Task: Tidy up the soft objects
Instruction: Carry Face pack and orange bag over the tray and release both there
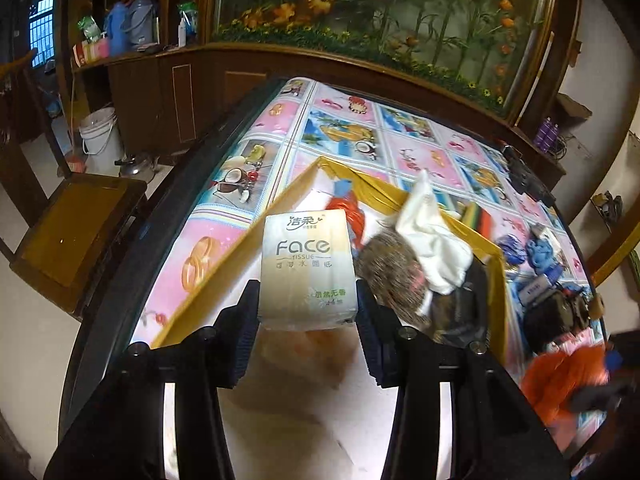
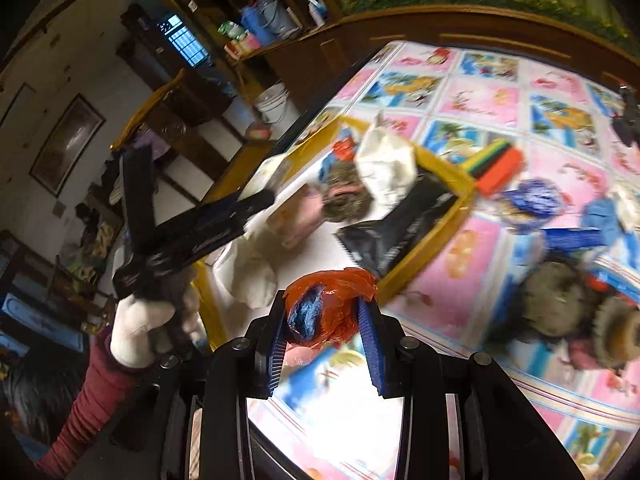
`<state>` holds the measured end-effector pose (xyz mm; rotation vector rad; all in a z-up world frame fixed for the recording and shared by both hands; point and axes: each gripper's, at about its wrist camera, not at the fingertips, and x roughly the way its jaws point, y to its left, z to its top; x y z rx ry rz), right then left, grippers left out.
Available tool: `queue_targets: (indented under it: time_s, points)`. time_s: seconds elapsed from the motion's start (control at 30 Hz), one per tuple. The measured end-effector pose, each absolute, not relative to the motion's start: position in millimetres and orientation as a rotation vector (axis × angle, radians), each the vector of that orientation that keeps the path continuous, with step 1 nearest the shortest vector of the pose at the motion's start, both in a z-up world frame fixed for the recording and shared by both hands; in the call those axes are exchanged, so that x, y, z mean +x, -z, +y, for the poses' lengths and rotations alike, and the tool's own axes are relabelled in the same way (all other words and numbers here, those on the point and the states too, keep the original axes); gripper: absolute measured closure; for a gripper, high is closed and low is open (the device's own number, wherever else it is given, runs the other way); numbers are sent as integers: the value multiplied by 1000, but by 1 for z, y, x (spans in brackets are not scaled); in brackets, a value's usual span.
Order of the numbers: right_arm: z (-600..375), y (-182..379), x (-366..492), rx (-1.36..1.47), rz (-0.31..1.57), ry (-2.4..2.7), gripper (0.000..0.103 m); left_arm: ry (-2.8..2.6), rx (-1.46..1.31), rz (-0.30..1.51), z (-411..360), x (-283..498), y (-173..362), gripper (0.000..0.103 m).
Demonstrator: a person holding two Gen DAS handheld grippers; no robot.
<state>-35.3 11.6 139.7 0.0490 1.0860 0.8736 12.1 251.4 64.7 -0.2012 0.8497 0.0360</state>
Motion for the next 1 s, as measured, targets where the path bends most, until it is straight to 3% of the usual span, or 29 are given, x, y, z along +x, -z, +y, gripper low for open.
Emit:
queue_targets:
  time_s: [0.1,0.2,0.3,0.43,0.7,0.83,1.0]
  points:
    - [40,-120,-20,59,1147,-895,70,-24,-193,872,258,30,-54,58]
    - [65,-102,-5,50,1188,-889,70,-12,-190,884,264,39,-48,46]
    - [81,-90,10,45,1193,-866,65,48,-236,882,272,38,-47,41]
    - [82,-84,24,106,1163,-830,31,54,-297,888,280,29,-44,40]
    - [59,-92,16,153,1079,-820,28,-46,-432,855,290,-10,-38,38]
    - [32,-100,0,159,1023,-828,28,-59,-485,801,289,-28,-40,31]
    - [-17,-117,-32,165,917,-800,27,-102,-491,701,295,-47,-77,31]
